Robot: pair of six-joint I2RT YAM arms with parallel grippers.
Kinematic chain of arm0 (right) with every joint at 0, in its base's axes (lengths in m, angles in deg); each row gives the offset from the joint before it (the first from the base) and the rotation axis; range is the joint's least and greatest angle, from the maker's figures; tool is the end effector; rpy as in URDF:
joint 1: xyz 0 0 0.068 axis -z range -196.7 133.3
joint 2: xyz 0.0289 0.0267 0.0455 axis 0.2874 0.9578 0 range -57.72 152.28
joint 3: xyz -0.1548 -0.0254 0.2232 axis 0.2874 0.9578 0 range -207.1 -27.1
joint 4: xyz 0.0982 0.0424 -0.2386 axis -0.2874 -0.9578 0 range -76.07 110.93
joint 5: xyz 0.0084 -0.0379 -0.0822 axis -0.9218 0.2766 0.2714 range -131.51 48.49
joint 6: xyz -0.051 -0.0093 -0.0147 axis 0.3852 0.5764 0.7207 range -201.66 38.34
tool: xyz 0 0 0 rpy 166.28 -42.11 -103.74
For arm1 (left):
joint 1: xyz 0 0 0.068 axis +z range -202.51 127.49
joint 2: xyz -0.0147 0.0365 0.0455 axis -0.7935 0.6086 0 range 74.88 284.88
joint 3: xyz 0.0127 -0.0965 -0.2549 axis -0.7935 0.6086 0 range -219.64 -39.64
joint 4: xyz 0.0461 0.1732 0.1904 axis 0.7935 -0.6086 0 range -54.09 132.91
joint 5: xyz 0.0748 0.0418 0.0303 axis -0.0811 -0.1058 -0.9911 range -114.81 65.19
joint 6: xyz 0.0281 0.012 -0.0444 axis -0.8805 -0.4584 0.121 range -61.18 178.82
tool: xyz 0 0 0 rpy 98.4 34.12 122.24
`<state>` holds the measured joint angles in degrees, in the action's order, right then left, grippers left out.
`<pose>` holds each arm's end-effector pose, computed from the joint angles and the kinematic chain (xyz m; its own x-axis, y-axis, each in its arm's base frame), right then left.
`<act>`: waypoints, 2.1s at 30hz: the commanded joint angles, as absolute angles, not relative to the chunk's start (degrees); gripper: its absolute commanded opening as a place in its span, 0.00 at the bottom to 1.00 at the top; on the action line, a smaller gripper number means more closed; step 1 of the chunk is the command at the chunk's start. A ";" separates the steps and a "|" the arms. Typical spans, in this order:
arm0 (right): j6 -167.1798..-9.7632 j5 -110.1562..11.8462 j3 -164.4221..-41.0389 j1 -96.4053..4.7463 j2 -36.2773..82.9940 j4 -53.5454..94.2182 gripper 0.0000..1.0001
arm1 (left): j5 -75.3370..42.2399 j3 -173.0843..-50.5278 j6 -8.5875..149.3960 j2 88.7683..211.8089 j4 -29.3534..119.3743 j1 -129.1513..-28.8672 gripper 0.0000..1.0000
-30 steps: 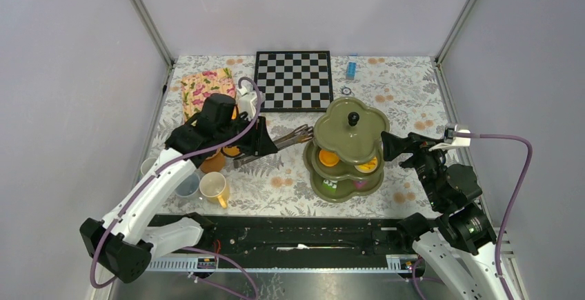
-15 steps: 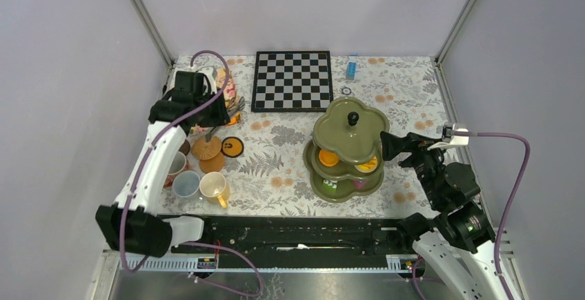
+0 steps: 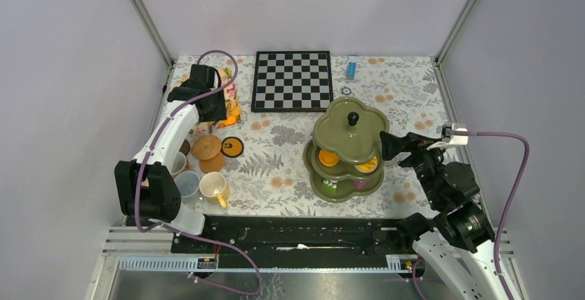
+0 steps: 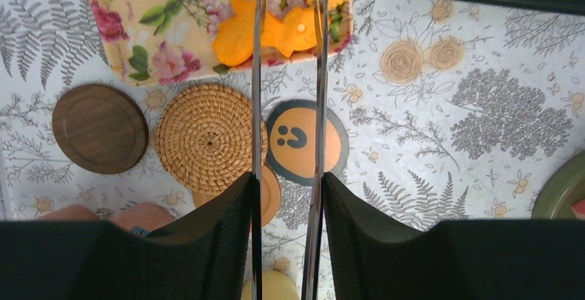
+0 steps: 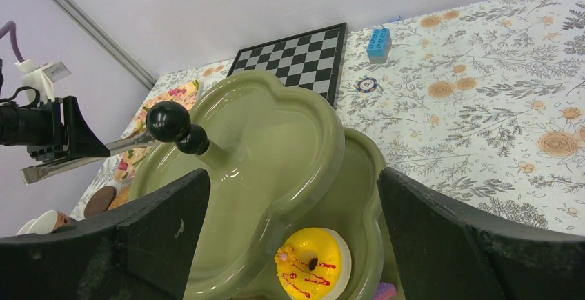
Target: Serve the afternoon tea
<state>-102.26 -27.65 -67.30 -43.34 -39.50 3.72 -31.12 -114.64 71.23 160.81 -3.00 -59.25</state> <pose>0.0773 0.0293 0.3525 -0.0085 0.3779 -0.9258 -0.2337 0.8994 0.3693 0.3114 -0.0329 0.2978 -0.8241 -0.1177 -0.5541 -0.1230 0.9920 -0.0277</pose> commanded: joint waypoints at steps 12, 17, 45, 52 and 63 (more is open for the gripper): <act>-101.74 -28.63 -67.07 -43.62 -38.79 7.43 0.98 | -44.29 -120.11 72.77 163.77 1.62 -68.97 0.47; -102.03 -28.60 -66.79 -43.60 -39.44 7.22 0.98 | -52.14 -121.83 73.23 166.68 -0.26 -73.03 0.47; -102.03 -27.75 -66.61 -43.60 -41.46 5.45 0.98 | -57.16 -119.91 75.94 170.92 -0.46 -77.69 0.45; -102.23 -27.98 -66.53 -43.60 -41.15 5.50 0.98 | -54.89 -117.63 75.68 167.92 0.92 -75.13 0.43; -102.16 -28.01 -66.54 -43.60 -41.14 5.52 0.98 | -54.14 -115.27 73.83 165.62 0.91 -71.31 0.44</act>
<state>-102.28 -27.69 -66.21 -43.34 -40.97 4.48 -54.55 -115.19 74.92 169.27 -0.64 -72.39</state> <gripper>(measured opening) 0.985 0.436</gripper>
